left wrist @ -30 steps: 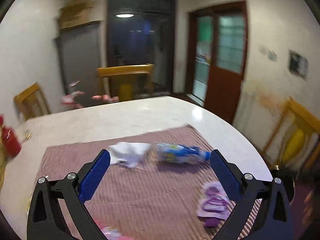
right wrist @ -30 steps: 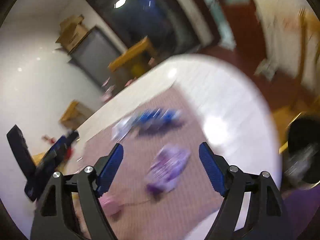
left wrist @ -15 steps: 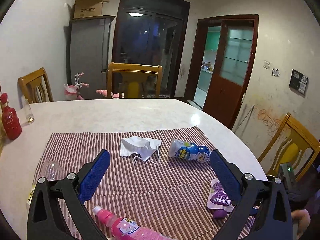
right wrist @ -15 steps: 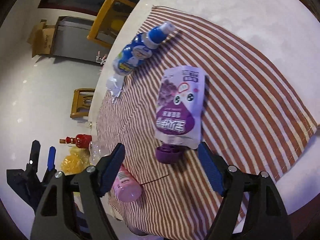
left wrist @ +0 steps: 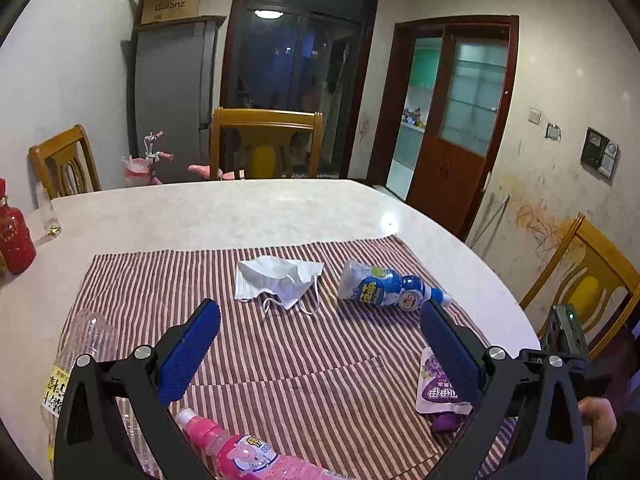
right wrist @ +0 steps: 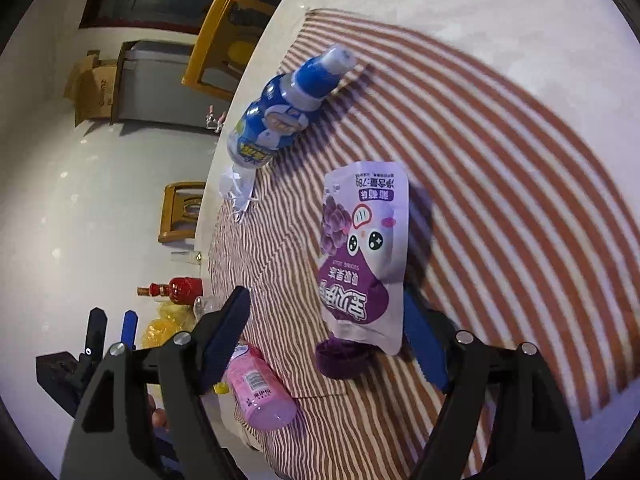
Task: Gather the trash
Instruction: 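Grasp the purple grape drink pouch with the right tool, then grasp the white face mask with the left tool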
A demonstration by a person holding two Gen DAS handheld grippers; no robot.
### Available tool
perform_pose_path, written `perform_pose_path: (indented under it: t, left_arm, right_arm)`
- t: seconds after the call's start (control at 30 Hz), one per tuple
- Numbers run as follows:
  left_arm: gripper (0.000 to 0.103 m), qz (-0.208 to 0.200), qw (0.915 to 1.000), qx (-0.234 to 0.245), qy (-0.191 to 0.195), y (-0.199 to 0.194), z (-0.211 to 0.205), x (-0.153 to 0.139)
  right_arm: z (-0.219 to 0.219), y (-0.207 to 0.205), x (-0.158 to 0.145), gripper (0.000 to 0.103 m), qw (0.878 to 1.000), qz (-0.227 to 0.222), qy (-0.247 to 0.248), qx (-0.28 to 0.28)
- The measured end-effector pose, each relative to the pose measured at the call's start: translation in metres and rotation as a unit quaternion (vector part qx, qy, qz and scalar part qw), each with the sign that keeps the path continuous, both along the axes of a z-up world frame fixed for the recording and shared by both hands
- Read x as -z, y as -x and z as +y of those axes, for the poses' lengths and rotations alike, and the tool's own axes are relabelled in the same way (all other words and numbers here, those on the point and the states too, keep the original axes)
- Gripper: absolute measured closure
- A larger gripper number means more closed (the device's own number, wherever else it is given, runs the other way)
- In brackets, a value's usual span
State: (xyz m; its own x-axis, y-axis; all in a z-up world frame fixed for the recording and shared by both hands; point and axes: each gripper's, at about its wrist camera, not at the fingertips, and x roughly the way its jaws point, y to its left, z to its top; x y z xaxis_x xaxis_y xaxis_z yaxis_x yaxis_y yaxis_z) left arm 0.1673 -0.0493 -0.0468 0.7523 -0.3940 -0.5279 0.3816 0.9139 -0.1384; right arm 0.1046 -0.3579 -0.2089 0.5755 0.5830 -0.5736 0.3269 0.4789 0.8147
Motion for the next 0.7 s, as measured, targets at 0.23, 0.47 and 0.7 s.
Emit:
perform_pose_path:
  t: [0.23, 0.47, 0.7]
  left_arm:
    - [0.006, 0.01, 0.9998, -0.013, -0.009, -0.014, 0.005, 0.009]
    - [0.006, 0.04, 0.9975, -0.047, -0.034, -0.044, 0.023, 0.024]
    - [0.006, 0.09, 0.9906, 0.024, -0.101, -0.113, -0.017, 0.038]
  right_arm:
    - [0.016, -0.025, -0.001, 0.069, 0.998, 0.011, 0.056, -0.031]
    - [0.027, -0.032, -0.008, 0.091, 0.994, -0.007, 0.096, -0.052]
    - [0.03, -0.031, -0.047, 0.092, 0.982, -0.047, 0.174, -0.056]
